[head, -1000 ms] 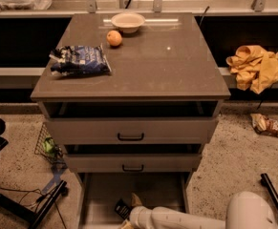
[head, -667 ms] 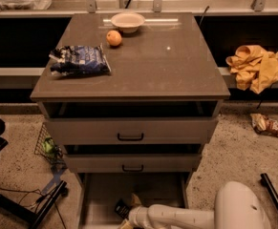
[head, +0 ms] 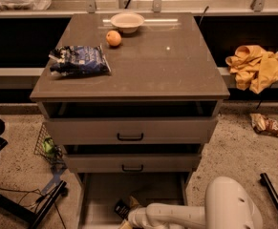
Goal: Pick rxbar chocolate from bottom drawer and place on counter
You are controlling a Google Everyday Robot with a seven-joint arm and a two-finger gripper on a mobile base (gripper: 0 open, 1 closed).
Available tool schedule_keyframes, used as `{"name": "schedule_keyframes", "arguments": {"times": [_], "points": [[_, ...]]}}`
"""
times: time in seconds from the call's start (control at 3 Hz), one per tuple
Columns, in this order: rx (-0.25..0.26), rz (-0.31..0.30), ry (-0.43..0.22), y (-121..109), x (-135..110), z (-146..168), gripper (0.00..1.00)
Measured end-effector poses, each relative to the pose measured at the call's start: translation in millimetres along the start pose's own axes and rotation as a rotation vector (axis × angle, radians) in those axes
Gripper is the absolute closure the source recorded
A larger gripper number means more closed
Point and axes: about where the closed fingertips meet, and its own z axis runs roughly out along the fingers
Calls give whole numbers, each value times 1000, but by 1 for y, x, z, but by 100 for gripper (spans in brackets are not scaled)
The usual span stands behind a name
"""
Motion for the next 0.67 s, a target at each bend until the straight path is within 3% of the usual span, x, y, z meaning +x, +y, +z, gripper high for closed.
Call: {"name": "schedule_keyframes", "arguments": {"times": [0.33,0.67], "points": [[0,0,0,0,-6,-6,67],[0,0,0,-1,-10,-10,91]]}}
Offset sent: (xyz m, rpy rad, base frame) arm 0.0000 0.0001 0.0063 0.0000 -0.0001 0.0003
